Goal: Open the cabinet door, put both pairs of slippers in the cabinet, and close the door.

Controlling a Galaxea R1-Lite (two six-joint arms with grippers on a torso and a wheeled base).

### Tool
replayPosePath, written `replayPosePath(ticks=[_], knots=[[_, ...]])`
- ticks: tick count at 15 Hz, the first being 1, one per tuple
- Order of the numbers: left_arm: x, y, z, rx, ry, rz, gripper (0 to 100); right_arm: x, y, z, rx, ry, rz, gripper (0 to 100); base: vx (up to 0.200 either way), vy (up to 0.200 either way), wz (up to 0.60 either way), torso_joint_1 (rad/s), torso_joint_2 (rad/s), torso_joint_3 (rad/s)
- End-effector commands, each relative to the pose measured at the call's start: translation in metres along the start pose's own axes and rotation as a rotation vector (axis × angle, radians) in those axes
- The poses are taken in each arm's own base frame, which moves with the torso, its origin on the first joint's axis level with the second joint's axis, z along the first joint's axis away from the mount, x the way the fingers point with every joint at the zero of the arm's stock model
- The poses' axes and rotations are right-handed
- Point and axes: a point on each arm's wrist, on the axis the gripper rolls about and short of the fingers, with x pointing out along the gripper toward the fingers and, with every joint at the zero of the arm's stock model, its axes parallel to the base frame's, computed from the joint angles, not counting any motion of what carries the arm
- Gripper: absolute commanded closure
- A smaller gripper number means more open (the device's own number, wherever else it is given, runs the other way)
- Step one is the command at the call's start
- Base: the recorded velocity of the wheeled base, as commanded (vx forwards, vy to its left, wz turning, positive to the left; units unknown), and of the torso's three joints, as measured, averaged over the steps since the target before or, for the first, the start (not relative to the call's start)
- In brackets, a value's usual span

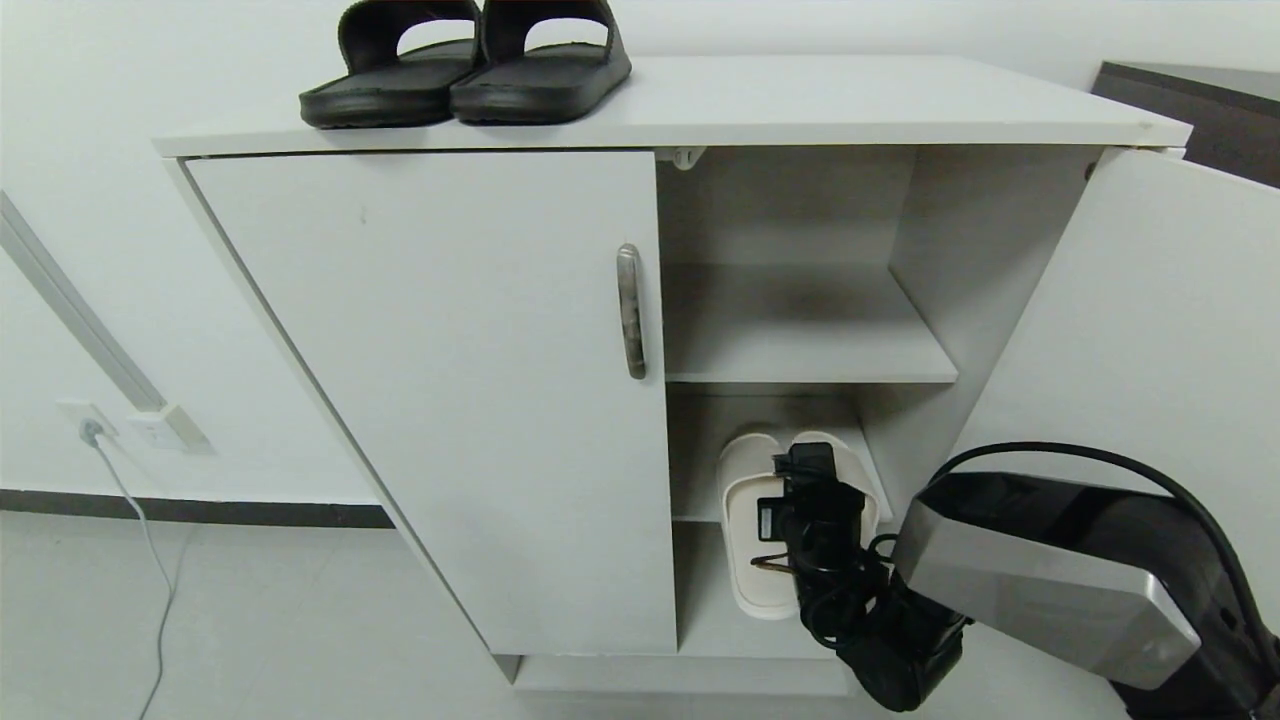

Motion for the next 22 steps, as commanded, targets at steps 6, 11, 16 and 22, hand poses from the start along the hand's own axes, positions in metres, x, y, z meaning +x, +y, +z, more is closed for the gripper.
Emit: replayPosePath(ticks=[6, 11, 16, 22], knots=[[0.0, 0.0, 0.0, -0.002, 0.001, 0.0, 100, 0.055, 0.017, 0.017, 0.017, -0.014, -0.043, 100, 0.0, 0.0, 0.0, 0.0, 0.0, 0.0], [0.0, 0.0, 0.0, -0.002, 0.001, 0.0, 100, 0.079, 0.027, 0.034, 0.032, -0.034, -0.054, 100, 0.0, 0.0, 0.0, 0.0, 0.0, 0.0], [0.0, 0.0, 0.0, -0.003, 0.002, 0.0, 100, 0.094, 0.021, 0.032, 0.021, -0.017, -0.01, 100, 0.0, 0.0, 0.0, 0.0, 0.0, 0.0], [0.0, 0.0, 0.0, -0.003, 0.001, 0.0, 100, 0.102, 0.019, 0.023, 0.014, -0.005, -0.02, 100, 0.0, 0.0, 0.0, 0.0, 0.0, 0.0]])
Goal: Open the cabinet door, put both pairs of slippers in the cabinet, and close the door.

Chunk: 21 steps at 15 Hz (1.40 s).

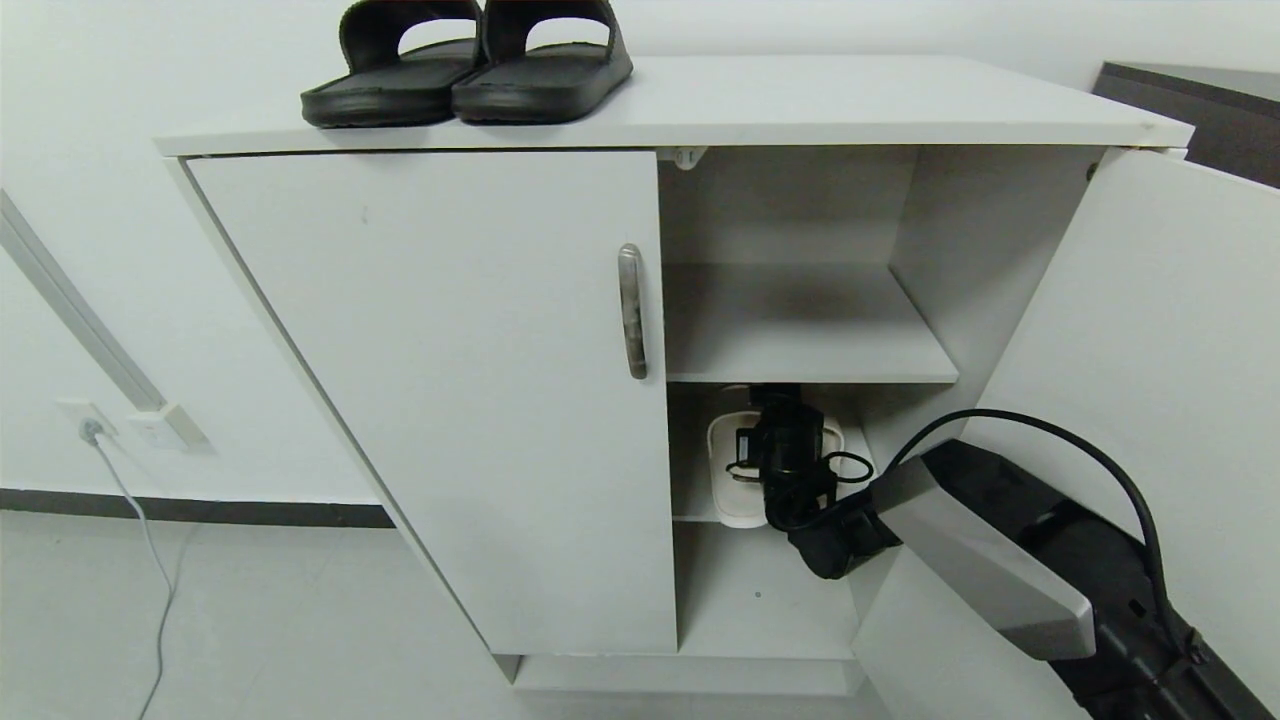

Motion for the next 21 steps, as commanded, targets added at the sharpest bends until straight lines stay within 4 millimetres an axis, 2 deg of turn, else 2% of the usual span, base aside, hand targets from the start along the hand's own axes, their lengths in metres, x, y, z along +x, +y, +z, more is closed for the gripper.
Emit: replayPosePath(ticks=[1, 2, 3, 7, 10, 14, 15, 16, 18, 21], knots=[[0.0, 0.0, 0.0, 0.0, 0.003, 0.0, 100, 0.001, 0.001, -0.006, -0.004, 0.006, 0.001, 100, 0.0, 0.0, 0.0, 0.0, 0.0, 0.0], [0.0, 0.0, 0.0, 0.0, 0.001, 0.0, 100, 0.002, 0.001, -0.006, -0.001, 0.001, -0.001, 100, 0.0, 0.0, 0.0, 0.0, 0.0, 0.0], [0.0, 0.0, 0.0, 0.0, 0.001, 0.0, 100, 0.003, 0.001, -0.007, -0.002, 0.002, -0.001, 0, 0.0, 0.0, 0.0, 0.0, 0.0, 0.0], [0.0, 0.0, 0.0, 0.0, 0.003, -0.001, 100, -0.003, 0.0, -0.011, -0.017, 0.024, 0.001, 0, 0.0, 0.0, 0.0, 0.0, 0.0, 0.0], [0.0, 0.0, 0.0, 0.0, 0.003, 0.0, 100, -0.027, -0.004, 0.003, -0.013, 0.013, 0.02, 0, 0.0, 0.0, 0.0, 0.0, 0.0, 0.0], [0.0, 0.0, 0.0, 0.0, 0.003, 0.0, 100, -0.083, -0.015, 0.019, -0.018, 0.014, 0.066, 0, 0.0, 0.0, 0.0, 0.0, 0.0, 0.0], [0.0, 0.0, 0.0, 0.0, 0.001, 0.0, 100, -0.106, -0.019, 0.023, -0.021, 0.015, 0.092, 0, 0.0, 0.0, 0.0, 0.0, 0.0, 0.0], [0.0, 0.0, 0.0, 0.0, 0.001, 0.0, 100, -0.112, -0.021, 0.024, -0.02, 0.014, 0.1, 0, 0.0, 0.0, 0.0, 0.0, 0.0, 0.0], [0.0, 0.0, 0.0, 0.0, 0.001, 0.0, 100, -0.159, -0.028, 0.026, -0.022, 0.01, 0.164, 0, 0.0, 0.0, 0.0, 0.0, 0.0, 0.0], [0.0, 0.0, 0.0, 0.0, 0.003, 0.0, 100, -0.2, -0.031, 0.027, -0.023, 0.0, 0.238, 0, 0.0, 0.0, 0.0, 0.0, 0.0, 0.0]])
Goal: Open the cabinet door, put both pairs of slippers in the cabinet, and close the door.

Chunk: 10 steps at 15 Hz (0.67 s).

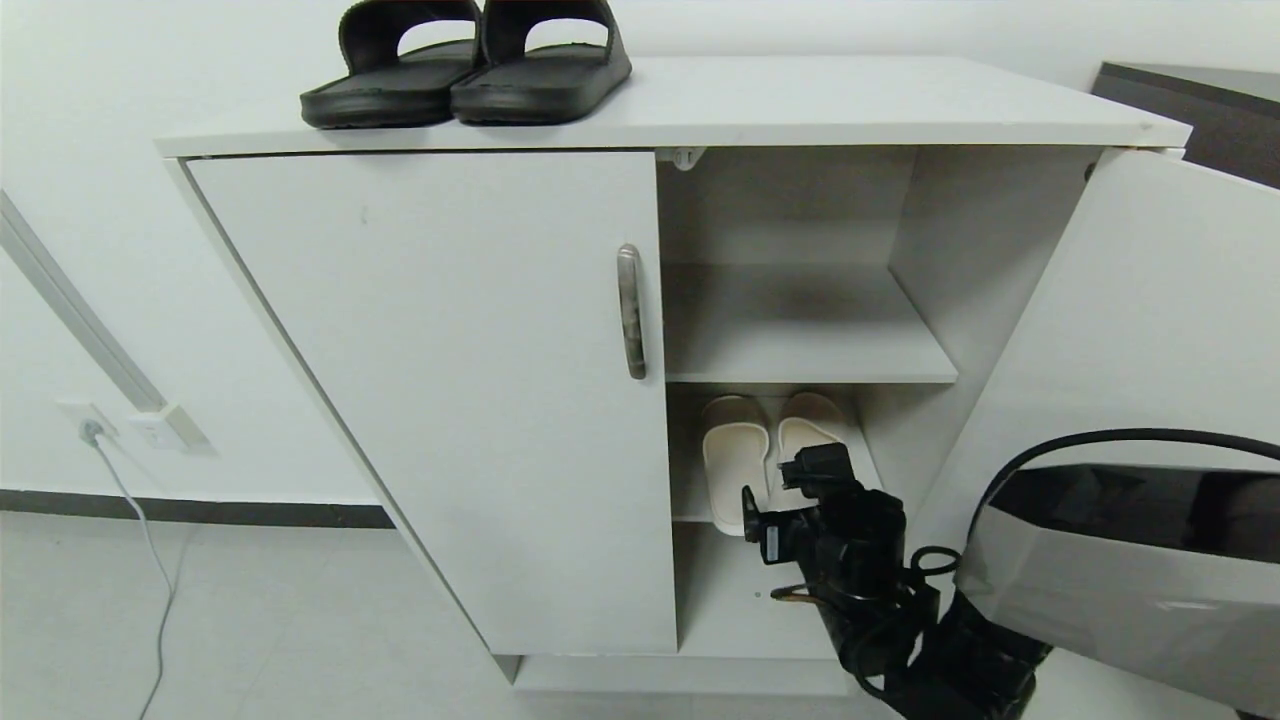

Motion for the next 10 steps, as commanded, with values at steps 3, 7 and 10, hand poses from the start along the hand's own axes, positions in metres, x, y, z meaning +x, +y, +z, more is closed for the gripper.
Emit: replayPosePath(ticks=[3, 7, 10], knots=[[0.0, 0.0, 0.0, 0.001, 0.001, 0.0, 100, -0.053, 0.002, 0.02, -0.028, -0.054, 0.094, 0, 0.0, 0.0, 0.0, 0.0, 0.0, 0.0], [0.0, 0.0, 0.0, 0.001, 0.002, 0.0, 100, -0.055, 0.005, 0.018, -0.033, -0.054, 0.105, 0, 0.0, 0.0, 0.0, 0.0, 0.0, 0.0], [0.0, 0.0, 0.0, 0.001, 0.001, 0.0, 100, -0.055, 0.005, 0.017, -0.036, -0.05, 0.108, 0, 0.0, 0.0, 0.0, 0.0, 0.0, 0.0]])
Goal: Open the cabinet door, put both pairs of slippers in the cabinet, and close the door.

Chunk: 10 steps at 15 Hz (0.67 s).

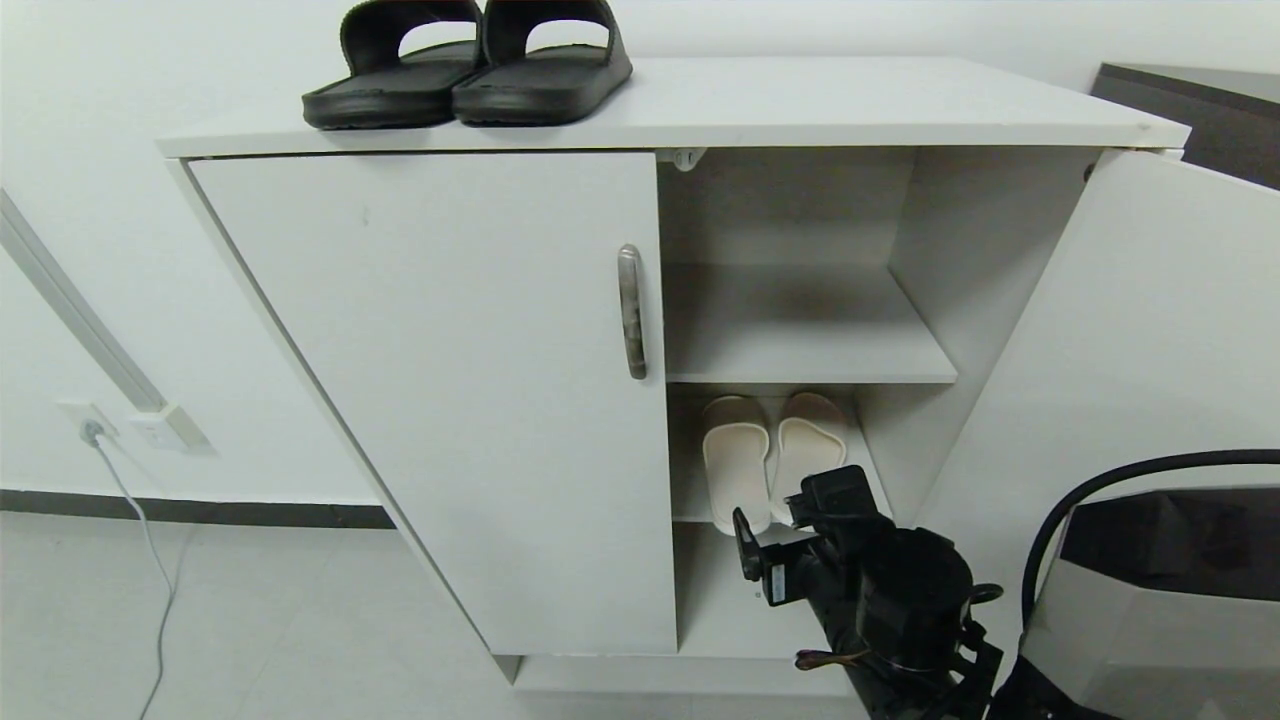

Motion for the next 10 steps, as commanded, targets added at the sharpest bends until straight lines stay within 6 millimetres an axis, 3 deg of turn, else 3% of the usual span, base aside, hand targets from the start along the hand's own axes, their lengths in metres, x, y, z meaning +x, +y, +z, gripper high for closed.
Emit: replayPosePath(ticks=[1, 4, 10], knots=[[0.0001, 0.0, 0.0001, 0.0, 0.001, 0.0, 100, -0.0006, 0.0009, 0.0002, 0.001, -0.001, 0.004, 0, -0.2, 0.0, 0.0, 0.002, 0.0, 0.002], [0.0001, 0.0, -0.0001, 0.0, 0.002, 0.0, 100, -0.0009, 0.0007, 0.0001, 0.001, -0.001, 0.003, 0, -0.2, 0.0, 0.0, 0.002, 0.0, 0.004], [0.0001, 0.0001, 0.0001, -0.005, 0.001, 0.003, 100, -0.0009, 0.0, 0.0011, 0.005, -0.007, 0.001, 0, 0.0, 0.0, 0.0, 0.0, 0.0, 0.0]])
